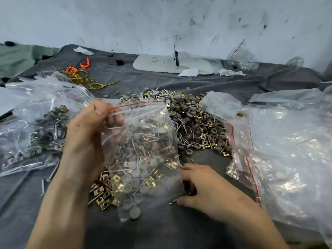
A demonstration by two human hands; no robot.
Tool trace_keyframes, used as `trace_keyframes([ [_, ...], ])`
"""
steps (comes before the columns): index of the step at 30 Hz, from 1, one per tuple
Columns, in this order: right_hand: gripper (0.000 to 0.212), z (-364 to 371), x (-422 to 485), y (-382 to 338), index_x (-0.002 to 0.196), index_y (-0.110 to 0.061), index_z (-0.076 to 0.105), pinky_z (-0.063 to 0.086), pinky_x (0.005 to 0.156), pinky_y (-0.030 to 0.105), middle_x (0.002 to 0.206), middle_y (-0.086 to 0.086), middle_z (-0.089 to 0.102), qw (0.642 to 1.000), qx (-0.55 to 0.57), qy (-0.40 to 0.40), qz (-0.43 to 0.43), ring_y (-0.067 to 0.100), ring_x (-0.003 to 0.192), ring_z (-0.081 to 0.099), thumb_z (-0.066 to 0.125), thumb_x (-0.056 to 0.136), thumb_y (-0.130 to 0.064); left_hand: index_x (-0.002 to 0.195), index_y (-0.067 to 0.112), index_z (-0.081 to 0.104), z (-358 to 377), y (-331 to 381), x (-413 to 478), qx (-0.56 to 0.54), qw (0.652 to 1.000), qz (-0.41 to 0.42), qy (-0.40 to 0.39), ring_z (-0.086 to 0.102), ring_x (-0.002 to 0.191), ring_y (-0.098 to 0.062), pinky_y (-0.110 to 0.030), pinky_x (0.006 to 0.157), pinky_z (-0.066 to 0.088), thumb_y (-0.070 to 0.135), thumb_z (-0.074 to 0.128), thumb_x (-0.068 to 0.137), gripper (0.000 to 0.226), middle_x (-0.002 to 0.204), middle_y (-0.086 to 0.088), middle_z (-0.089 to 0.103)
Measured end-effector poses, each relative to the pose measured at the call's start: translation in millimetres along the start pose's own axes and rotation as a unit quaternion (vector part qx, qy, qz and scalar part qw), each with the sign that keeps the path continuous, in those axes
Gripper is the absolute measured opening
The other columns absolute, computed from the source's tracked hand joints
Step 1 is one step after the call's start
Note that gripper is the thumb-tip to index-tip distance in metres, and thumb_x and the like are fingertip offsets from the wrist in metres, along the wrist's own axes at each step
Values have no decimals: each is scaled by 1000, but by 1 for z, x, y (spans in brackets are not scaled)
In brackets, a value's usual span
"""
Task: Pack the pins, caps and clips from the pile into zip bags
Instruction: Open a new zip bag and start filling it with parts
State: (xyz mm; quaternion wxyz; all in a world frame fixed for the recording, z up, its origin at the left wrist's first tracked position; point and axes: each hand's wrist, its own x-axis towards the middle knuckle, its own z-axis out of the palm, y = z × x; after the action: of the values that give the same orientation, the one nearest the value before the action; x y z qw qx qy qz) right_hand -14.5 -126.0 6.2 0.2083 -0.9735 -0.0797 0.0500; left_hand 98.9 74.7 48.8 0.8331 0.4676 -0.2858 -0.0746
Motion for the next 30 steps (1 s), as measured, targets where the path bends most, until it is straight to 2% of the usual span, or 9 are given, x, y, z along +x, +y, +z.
trace_keyframes([
  [4, 10, 0, 3, 1, 87, -26, 57, 41, 87, 28, 90, -11, 46, 999, 15, 20, 24, 15, 99, 52, 66, 88, -29, 65, 26, 67, 0, -6, 0, -20, 999, -32, 3, 62, 67, 1, -13, 62, 54, 33, 80, 76, 19, 71, 10, 66],
  [7, 13, -13, -4, 8, 82, -25, 55, 43, 78, 24, 85, -8, 60, 988, 112, 82, 69, 10, 84, 57, 65, 89, -22, 68, 24, 67, 3, -7, -1, -46, 996, -71, -33, 63, 67, -3, -16, 62, 55, 40, 87, 62, 27, 73, 5, 66],
  [10, 14, -32, -12, 15, 90, -25, 58, 45, 62, 20, 72, -3, 71, 949, 257, 152, 102, 7, 62, 59, 65, 88, -13, 70, 21, 67, 7, -10, -3, -73, 985, -120, -100, 62, 66, -7, -19, 62, 56, 39, 90, 61, 31, 72, 2, 64],
  [13, 17, -41, -15, 17, 92, -22, 66, 40, 47, 14, 67, -1, 71, 879, 386, 267, 78, 4, 49, 51, 65, 86, -6, 78, 17, 72, 16, -15, -6, -89, 968, -151, -178, 64, 70, -9, -21, 68, 57, 34, 86, 69, 24, 78, -2, 66],
  [16, 8, -46, -14, 11, 79, -21, 70, 43, 45, 18, 72, 8, 73, 799, 484, 354, 30, 13, 52, 59, 71, 81, -13, 81, 25, 72, 26, -22, -8, 43, 970, -110, -214, 61, 75, -11, -21, 70, 51, 33, 79, 74, 13, 85, 2, 63],
  [17, 7, -47, -14, 9, 78, -24, 70, 44, 46, 19, 73, 8, 73, 784, 499, 369, 17, 15, 55, 61, 73, 78, -17, 78, 26, 70, 30, -24, -9, 110, 965, -88, -220, 57, 75, -10, -21, 69, 47, 31, 71, 75, 6, 84, 5, 61],
  [21, 4, -49, -13, -2, 76, -25, 65, 51, 66, 20, 74, 5, 73, 744, 512, 428, -30, 20, 74, 71, 66, 79, -22, 73, 7, 56, 39, -31, -10, 276, 931, -6, -238, 47, 77, -3, -15, 68, 39, 27, 49, 74, 22, 86, 2, 50],
  [26, 17, -51, -15, -20, 101, -27, 61, 49, 70, 11, 76, -1, 74, 768, 426, 474, -53, 8, 76, 70, 63, 85, -25, 70, 14, 52, 49, -32, -11, 328, 912, 27, -246, 48, 82, -13, -20, 72, 36, 28, 44, 68, 16, 87, 2, 49],
  [30, 9, -49, -15, -29, 96, -17, 64, 51, 72, 15, 81, -1, 73, 803, 386, 446, -84, 11, 78, 71, 61, 87, -15, 72, 13, 53, 54, -34, -12, 327, 911, 35, -249, 48, 83, -20, -30, 73, 37, 27, 47, 71, 15, 88, -1, 49],
])
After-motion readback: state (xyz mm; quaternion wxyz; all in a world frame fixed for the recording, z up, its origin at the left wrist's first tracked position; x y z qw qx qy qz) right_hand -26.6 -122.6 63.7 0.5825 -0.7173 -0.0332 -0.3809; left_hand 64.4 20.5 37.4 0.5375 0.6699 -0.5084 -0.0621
